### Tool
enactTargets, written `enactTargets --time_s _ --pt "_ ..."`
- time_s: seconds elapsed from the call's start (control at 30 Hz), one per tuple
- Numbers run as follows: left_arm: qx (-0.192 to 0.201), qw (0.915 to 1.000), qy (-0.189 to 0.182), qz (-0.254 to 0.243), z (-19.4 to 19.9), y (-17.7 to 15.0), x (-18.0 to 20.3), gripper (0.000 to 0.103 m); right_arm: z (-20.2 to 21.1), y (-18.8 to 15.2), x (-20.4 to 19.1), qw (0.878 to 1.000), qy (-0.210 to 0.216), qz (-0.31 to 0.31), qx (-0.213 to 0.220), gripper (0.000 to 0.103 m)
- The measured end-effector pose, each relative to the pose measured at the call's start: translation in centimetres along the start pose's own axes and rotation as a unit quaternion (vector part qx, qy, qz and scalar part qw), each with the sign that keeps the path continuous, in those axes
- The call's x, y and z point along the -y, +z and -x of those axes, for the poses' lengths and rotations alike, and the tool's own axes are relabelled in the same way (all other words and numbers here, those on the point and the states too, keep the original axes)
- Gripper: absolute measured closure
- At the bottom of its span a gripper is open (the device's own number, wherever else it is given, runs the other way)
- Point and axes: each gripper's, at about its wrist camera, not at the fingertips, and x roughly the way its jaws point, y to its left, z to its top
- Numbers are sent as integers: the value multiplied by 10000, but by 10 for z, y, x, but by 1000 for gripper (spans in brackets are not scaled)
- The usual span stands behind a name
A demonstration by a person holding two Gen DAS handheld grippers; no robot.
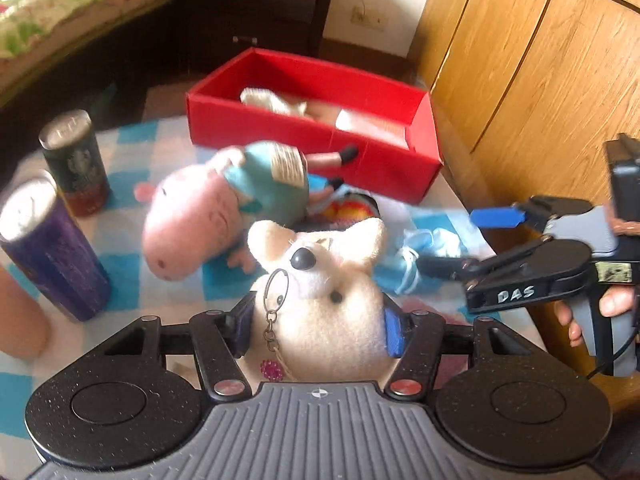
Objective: Organize soft objects
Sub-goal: 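Grasp the blue face mask with the right gripper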
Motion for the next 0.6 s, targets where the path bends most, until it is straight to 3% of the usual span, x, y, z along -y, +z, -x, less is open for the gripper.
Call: enactTargets --time_s 0.1,0.33,0.43,0.57,0.6 --pt "-53 10000 -49 3 0 0 3 42 -13 2 -3 9997 106 -2 -200 28" --pt "-347 9994 -33 -13 -17 -5 5 41 -37 3 -1 9978 -100 -73 -659 30" --pt "-406 9991 -35 -71 -20 -6 9 41 -46 2 -1 9960 -56 -92 -889 46" --pt "-416 9991 -40 -67 -20 -6 11 40 -37 7 -3 9961 47 -167 -861 83" --pt "-397 9992 -43 -59 -19 -5 11 39 -33 8 -3 9963 103 -201 -834 86"
